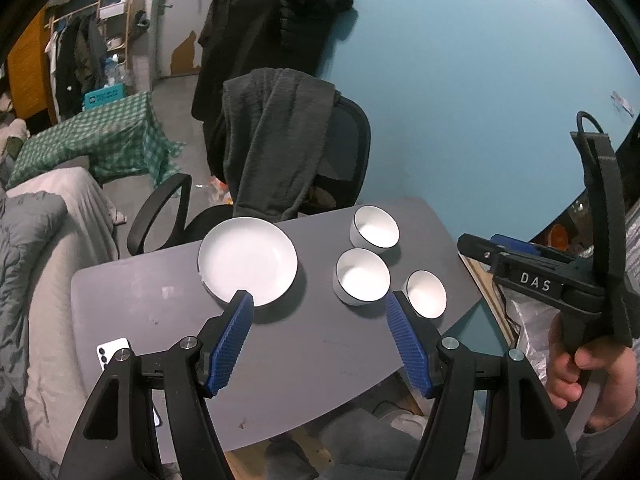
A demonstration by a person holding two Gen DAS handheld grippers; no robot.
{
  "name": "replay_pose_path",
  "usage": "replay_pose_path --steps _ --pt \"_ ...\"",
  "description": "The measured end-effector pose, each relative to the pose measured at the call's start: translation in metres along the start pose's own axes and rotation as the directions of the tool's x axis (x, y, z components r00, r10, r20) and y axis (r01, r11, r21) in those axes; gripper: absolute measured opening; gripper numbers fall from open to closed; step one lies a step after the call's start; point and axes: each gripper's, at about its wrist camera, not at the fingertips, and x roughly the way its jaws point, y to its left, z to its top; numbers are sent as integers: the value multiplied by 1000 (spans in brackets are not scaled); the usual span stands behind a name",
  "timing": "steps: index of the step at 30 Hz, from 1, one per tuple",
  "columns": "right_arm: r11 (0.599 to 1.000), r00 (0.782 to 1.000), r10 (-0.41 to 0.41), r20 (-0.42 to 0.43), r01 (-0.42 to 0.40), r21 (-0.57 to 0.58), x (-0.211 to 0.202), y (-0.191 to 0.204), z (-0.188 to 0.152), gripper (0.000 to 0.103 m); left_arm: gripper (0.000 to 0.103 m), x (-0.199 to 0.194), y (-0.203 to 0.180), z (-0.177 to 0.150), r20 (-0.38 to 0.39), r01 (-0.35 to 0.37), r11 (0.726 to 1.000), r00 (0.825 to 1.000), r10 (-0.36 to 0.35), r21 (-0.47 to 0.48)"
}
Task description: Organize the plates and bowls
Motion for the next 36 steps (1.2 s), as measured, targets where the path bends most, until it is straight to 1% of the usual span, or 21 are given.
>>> replay_pose_path --steps 2,6,9,13,18,20,27,31,36 --pt "1000 1000 -2 6 2 12 -3 -5 0 56 70 1 -3 1 0 2 1000 1000 -2 5" --pt "1000 1000 -6 9 6 16 -5 -10 -2 56 70 10 -11 5 -30 23 1000 999 -22 12" --pt "1000 1000 -6 7 6 24 -4 -15 -2 56 70 14 -20 9 -17 15 1000 1000 -14 25" --pt "999 1000 -6 0 6 46 0 -30 0 56 71 24 -34 15 -23 5 999 1000 -4 48" --pt "998 1000 -7 -12 8 64 5 -56 2 56 71 46 -54 25 -58 23 999 998 -21 24" --pt "998 1000 -5 -17 6 66 7 -68 5 56 73 57 -61 27 -67 39 999 997 -39 3" --pt "998 999 15 -45 -13 54 24 -105 11 56 73 94 -93 29 -117 12 999 993 -17 -46" --pt "999 998 32 -57 -31 33 35 -121 15 56 73 106 -111 31 -119 -23 999 993 17 -48" --pt "998 996 57 -68 -55 20 44 -140 21 56 73 116 -125 37 -120 -57 993 992 45 -101"
